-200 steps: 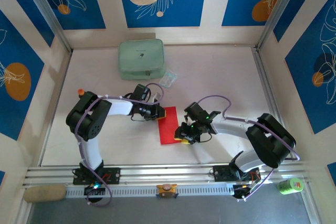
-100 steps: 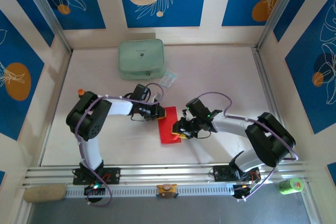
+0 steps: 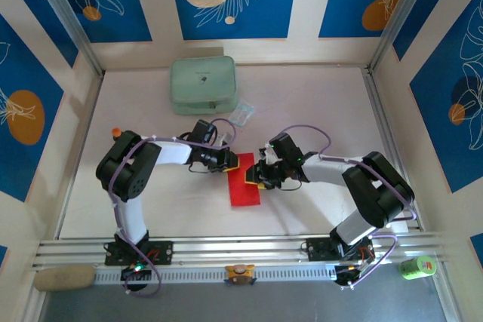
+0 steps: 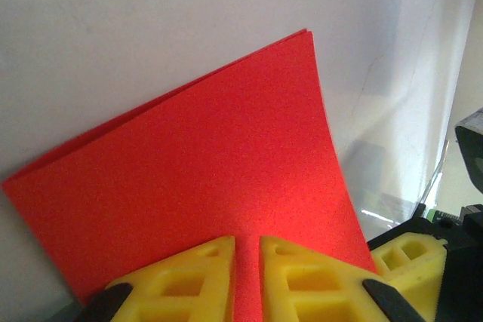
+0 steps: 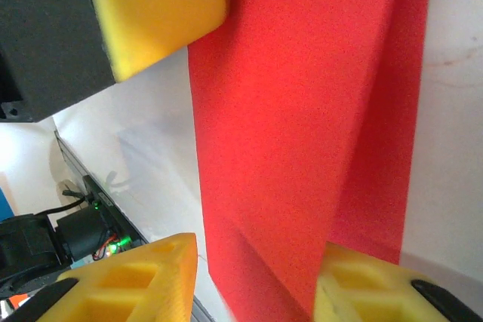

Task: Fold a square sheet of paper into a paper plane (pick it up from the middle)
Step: Fold the paper in half at the center of the table.

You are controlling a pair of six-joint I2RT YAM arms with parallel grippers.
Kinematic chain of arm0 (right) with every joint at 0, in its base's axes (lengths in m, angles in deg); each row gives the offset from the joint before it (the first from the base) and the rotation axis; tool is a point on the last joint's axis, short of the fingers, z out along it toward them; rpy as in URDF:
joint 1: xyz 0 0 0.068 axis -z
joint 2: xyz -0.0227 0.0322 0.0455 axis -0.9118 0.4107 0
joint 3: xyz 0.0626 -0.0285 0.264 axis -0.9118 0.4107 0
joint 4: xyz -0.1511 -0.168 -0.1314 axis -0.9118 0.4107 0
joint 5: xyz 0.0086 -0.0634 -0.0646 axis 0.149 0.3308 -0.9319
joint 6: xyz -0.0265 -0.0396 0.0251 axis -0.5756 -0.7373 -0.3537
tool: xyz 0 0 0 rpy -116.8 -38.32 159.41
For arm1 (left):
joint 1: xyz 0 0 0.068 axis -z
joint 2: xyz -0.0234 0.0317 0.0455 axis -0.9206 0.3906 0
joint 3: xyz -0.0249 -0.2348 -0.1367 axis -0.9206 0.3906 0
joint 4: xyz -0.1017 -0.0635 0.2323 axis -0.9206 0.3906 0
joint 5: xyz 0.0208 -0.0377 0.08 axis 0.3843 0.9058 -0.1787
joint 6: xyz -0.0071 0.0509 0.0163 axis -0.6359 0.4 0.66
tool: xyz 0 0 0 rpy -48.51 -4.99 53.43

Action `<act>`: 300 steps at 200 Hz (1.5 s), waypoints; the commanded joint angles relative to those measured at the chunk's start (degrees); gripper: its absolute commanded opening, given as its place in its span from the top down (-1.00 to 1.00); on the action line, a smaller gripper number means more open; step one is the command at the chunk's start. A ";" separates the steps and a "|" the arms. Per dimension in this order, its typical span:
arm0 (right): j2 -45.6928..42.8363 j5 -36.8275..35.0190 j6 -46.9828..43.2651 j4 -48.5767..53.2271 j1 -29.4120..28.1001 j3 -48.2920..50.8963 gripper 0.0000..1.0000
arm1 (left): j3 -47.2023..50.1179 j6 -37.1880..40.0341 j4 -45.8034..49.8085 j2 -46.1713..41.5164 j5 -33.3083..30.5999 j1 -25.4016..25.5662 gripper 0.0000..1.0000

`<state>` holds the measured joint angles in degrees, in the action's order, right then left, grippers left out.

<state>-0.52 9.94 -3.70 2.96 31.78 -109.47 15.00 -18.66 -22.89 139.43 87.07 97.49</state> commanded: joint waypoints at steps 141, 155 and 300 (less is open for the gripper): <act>2.24 -6.75 3.37 0.16 2.42 -1.25 0.80 | 8.82 4.78 1.59 -25.10 -9.71 1.24 0.02; 2.33 -6.19 3.37 0.16 2.68 -1.34 0.77 | 10.34 5.54 1.88 -27.48 -10.81 1.91 0.00; 2.94 1.23 3.88 0.61 5.50 -2.78 0.81 | 6.56 25.89 13.35 -25.28 -43.25 32.63 -0.16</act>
<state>2.52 9.28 -0.40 1.76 36.98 -110.54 25.21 1.66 -15.43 112.28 54.37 126.38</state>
